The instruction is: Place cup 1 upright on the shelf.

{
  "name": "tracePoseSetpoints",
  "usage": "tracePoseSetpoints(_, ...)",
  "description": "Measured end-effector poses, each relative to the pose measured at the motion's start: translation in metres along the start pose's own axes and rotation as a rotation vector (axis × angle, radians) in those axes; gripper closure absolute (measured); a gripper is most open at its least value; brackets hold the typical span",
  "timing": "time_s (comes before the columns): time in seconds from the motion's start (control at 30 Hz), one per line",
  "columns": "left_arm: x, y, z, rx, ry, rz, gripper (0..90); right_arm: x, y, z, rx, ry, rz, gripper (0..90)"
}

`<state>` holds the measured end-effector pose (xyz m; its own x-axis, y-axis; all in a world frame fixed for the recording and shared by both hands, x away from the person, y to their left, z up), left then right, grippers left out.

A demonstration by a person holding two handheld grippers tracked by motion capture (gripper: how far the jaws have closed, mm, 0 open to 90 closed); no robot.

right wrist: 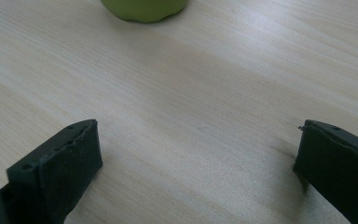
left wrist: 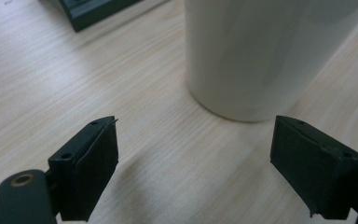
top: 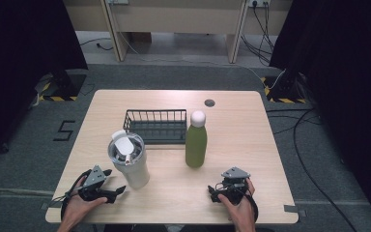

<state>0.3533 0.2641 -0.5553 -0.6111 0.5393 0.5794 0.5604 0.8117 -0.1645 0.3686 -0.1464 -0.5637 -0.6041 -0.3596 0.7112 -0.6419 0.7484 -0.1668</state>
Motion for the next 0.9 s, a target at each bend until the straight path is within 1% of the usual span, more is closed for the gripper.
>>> tracePoseSetpoints(0.03, 0.000, 0.000, 0.000, 0.000, 0.000, 0.000, 15.0, 0.000, 0.000, 0.000, 0.000, 0.000, 0.000, 0.4)
tracePoseSetpoints(0.07, 0.001, -0.003, -0.002, -0.008, -0.024, 0.006, 15.0, 0.000, 0.000, 0.000, 0.000, 0.000, 0.000, 0.5)
tracePoseSetpoints(0.13, 0.002, -0.004, -0.002, -0.014, -0.031, 0.009, 15.1, 0.000, 0.000, 0.000, 0.000, 0.000, 0.000, 0.4)
tracePoseSetpoints(0.17, 0.003, -0.007, -0.004, -0.025, -0.051, 0.010, 15.1, 0.000, 0.000, 0.000, 0.000, 0.000, 0.000, 0.4)
tracePoseSetpoints(0.2, 0.003, -0.008, -0.004, -0.027, -0.059, 0.014, 15.1, 0.000, 0.000, 0.000, -0.002, 0.000, 0.002, 0.5)
tracePoseSetpoints(0.23, 0.004, -0.010, -0.006, -0.030, -0.081, 0.029, 15.1, 0.000, 0.000, 0.000, -0.002, 0.001, 0.002, 0.5)
tracePoseSetpoints(0.27, 0.004, -0.010, -0.006, -0.030, -0.081, 0.029, 15.1, 0.000, 0.000, 0.000, -0.002, 0.001, 0.002, 0.5)
tracePoseSetpoints(0.3, 0.005, -0.013, -0.008, -0.026, -0.101, 0.046, 15.2, 0.000, 0.000, 0.000, -0.002, 0.000, 0.002, 0.4)
tracePoseSetpoints(0.33, 0.005, -0.013, -0.008, -0.026, -0.101, 0.046, 15.1, 0.000, 0.000, 0.000, -0.002, 0.000, 0.002, 0.4)
tracePoseSetpoints(0.4, 0.006, -0.015, -0.009, -0.026, -0.117, 0.060, 15.3, 0.000, 0.000, 0.000, -0.004, 0.002, 0.003, 0.4)
tracePoseSetpoints(0.5, 0.006, -0.018, -0.011, -0.031, -0.140, 0.069, 15.3, 0.000, 0.000, 0.000, -0.008, 0.003, 0.005, 0.4)
tracePoseSetpoints(0.63, 0.007, -0.020, -0.013, -0.033, -0.156, 0.077, 15.2, 0.000, -0.001, 0.000, -0.014, 0.003, 0.007, 0.4)
tracePoseSetpoints(0.7, 0.006, -0.022, -0.014, -0.020, -0.170, 0.096, 15.2, 0.000, -0.001, 0.000, -0.015, 0.003, 0.009, 0.4)
tracePoseSetpoints(0.73, 0.006, -0.022, -0.014, -0.020, -0.170, 0.096, 15.2, 0.000, -0.001, 0.000, -0.015, 0.003, 0.009, 0.5)
tracePoseSetpoints(0.83, 0.006, -0.027, -0.018, -0.025, -0.196, 0.114, 15.2, 0.000, -0.001, 0.000, -0.017, 0.004, 0.012, 0.4)
tracePoseSetpoints(0.9, 0.006, -0.029, -0.019, -0.023, -0.203, 0.119, 15.2, 0.000, -0.001, 0.000, -0.017, 0.004, 0.013, 0.4)
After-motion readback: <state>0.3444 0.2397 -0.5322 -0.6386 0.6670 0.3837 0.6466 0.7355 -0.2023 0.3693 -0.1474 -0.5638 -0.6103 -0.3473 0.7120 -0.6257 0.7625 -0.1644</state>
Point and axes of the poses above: each handheld gripper's, and its own axes: x roughly backward along the jaws, z roughly out of its underside, y roughly to its left, the point moved 6 cm from there along -x, roughly forward along the jaws, and after that the axes turned 13 degrees about x, right-handed, at the moved point
